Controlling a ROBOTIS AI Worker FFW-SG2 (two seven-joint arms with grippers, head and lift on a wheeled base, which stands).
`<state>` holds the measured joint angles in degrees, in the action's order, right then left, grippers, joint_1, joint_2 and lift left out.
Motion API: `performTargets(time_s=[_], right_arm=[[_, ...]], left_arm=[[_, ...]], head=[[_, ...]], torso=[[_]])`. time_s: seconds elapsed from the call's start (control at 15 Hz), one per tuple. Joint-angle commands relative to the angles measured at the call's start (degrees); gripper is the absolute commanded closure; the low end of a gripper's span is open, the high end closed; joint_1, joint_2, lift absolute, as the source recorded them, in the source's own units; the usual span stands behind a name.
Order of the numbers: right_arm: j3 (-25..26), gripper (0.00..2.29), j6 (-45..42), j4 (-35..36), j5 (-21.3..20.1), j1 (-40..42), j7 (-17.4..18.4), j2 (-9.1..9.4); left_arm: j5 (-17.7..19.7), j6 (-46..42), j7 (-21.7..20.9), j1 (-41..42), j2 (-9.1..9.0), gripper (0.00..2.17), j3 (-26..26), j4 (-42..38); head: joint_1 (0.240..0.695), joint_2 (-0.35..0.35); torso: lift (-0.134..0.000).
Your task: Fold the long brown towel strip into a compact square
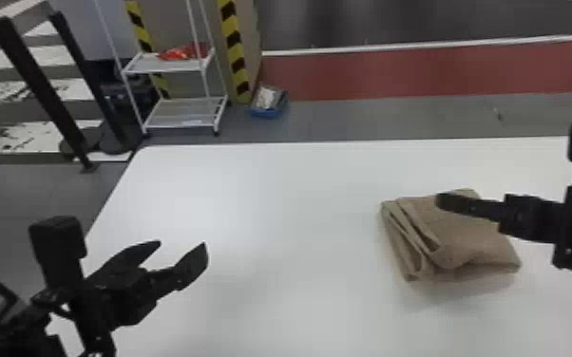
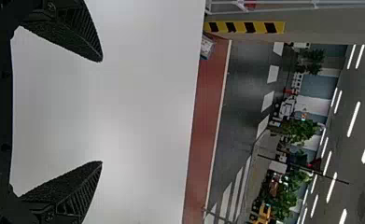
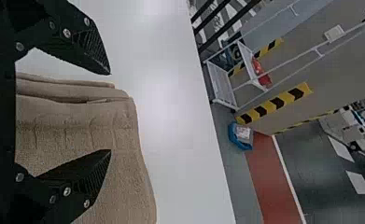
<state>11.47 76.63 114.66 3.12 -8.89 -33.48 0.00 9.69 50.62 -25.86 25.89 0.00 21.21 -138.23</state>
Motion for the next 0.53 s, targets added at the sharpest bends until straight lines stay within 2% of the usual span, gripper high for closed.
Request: performTargets(time_s=[0.0, 0.07, 0.2, 0.33, 0.47], right_arm=[[0.0, 1.67, -2.7, -2.1, -4.9, -0.8, 1.1, 0.05], [-0.4, 1.89, -5.5, -4.4, -7.4, -1.4, 1.2, 0.05], [-1.8, 1.9, -9.0, -8.9, -10.3, -2.7, 1.7, 0.05], [-5.7, 1.9, -10.2, -11.0, -12.8, -2.8, 1.0, 0.05], [-9.4, 1.9, -10.9, -12.5, -14.6, -2.9, 1.0, 0.05]], left_arm=[[0.2, 0.1, -0.1, 0.0, -0.15, 0.1, 0.1, 0.1], [0.2, 0.1, -0.1, 0.0, -0.15, 0.1, 0.1, 0.1], [0.2, 0.0, -0.1, 0.0, -0.15, 0.1, 0.2, 0.0], [0.4, 0.1, -0.1, 0.0, -0.15, 0.1, 0.7, 0.0], [0.4, 0.0, -0.1, 0.0, -0.15, 0.1, 1.0, 0.1]], head=[[0.695, 0.125], [0.695, 0.112], [0.695, 0.091], [0.695, 0.077], [0.695, 0.094]], torso=[[-0.128], [-0.128], [-0.128], [-0.128], [-0.128]])
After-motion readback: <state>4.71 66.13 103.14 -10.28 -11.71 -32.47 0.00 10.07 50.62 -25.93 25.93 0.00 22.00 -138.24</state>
